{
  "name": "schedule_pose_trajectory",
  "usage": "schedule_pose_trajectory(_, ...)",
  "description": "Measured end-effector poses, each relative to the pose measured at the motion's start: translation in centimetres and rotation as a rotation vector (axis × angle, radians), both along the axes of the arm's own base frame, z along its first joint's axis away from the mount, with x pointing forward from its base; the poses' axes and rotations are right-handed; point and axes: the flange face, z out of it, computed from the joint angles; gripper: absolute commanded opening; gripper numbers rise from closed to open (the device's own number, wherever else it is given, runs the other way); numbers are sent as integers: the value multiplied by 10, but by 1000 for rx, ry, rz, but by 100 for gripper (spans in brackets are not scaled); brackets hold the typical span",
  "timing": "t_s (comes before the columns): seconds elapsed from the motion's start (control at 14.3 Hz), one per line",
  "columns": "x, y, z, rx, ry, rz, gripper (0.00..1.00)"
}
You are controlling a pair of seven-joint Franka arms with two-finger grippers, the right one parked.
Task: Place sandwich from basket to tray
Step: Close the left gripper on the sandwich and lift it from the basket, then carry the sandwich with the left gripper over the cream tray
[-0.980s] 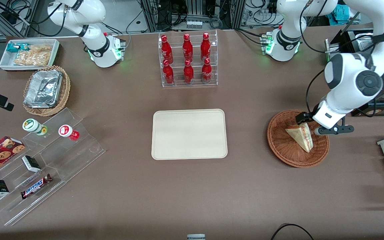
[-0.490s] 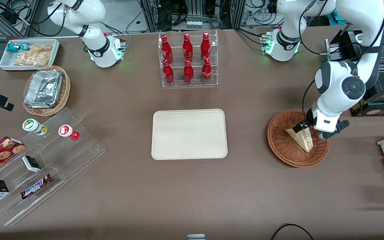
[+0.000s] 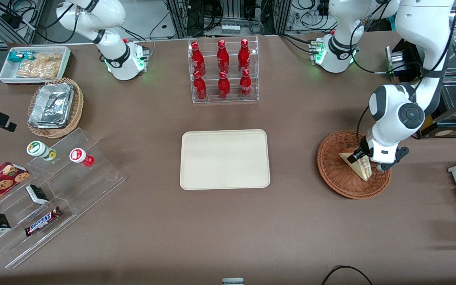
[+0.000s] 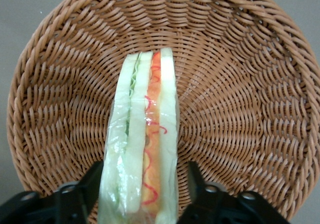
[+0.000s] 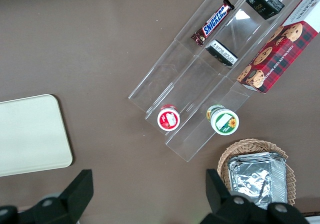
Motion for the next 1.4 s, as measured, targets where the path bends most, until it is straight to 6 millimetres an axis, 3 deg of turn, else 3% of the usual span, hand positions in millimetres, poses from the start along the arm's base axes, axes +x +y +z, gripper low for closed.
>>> schedule_pose_trajectory(0.21, 4, -4, 19, 2, 40, -7, 5)
schedule_pose_trajectory(0.35, 10, -19, 47, 5, 95, -36, 5)
schedule_pose_trajectory(0.56, 21, -78, 95, 13, 130, -138, 4)
schedule_pose_trajectory(0.7, 24, -130, 111, 13, 106, -225, 5)
schedule_pose_trajectory(0.91, 30, -213, 107, 9, 86, -337, 0)
schedule_pose_trajectory(1.19, 27, -331, 70, -18, 96, -430, 0)
schedule_pose_trajectory(1.4, 15, -399, 42, -49, 109, -463, 0)
